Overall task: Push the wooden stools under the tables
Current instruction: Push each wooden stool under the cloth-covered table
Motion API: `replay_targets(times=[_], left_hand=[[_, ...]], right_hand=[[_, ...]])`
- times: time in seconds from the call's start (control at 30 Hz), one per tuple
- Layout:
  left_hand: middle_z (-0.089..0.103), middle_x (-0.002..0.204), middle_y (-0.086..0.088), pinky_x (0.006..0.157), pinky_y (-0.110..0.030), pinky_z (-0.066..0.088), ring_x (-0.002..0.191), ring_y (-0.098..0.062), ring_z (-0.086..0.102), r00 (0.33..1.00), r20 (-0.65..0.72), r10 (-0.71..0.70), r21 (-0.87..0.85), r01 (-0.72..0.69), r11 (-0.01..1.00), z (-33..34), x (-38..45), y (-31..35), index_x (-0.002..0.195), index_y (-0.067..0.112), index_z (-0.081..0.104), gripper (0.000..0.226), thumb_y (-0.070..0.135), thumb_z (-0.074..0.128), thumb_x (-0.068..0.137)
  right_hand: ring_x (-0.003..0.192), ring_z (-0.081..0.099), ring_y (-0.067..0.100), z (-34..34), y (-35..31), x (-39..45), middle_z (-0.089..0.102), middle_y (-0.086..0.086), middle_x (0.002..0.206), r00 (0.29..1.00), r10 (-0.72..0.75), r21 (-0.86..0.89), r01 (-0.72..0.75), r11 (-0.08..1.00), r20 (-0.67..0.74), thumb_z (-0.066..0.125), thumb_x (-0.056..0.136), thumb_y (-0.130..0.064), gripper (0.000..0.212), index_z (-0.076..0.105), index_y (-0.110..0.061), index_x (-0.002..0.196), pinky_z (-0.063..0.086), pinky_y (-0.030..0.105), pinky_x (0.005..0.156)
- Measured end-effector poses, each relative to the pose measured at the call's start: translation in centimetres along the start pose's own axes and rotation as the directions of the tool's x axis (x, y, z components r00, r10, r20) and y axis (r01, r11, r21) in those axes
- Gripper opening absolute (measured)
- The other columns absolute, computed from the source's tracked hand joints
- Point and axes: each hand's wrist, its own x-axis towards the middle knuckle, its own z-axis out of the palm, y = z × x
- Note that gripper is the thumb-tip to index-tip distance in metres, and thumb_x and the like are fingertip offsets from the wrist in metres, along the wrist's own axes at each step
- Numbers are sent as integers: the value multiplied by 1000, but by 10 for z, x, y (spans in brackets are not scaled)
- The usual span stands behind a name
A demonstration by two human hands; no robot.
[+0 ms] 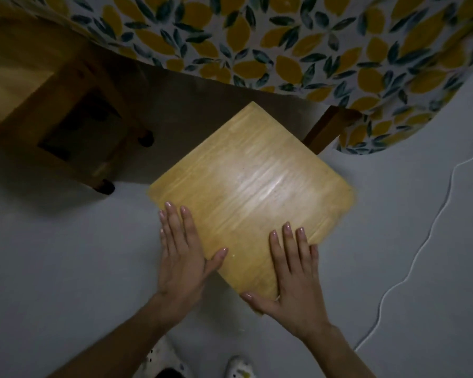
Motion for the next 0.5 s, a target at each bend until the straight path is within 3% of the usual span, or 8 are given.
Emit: replay_targets(times=[0.2,0.5], left_hand=[[-20,153,-24,115,-45,0,143,-37,-16,1000,6,-10,56,9,998,-12,38,3,147,1,-11,106,79,6,77],[-28,151,-23,119,-44,-3,141,-34,-23,999,14,-40,98,38,994,-58,175,12,145,5,-20,101,68,26,81]], right_hand=[[149,-2,32,-5,7,37,6,12,162,999,-35,44,36,998,-19,47,73,-82,110,15,-14,153,-4,50,118],[148,-14,27,-36,12,173,-5,10,163,997,-57,-29,56,998,-48,39,76,-81,107,5,-16,154,-16,45,117]])
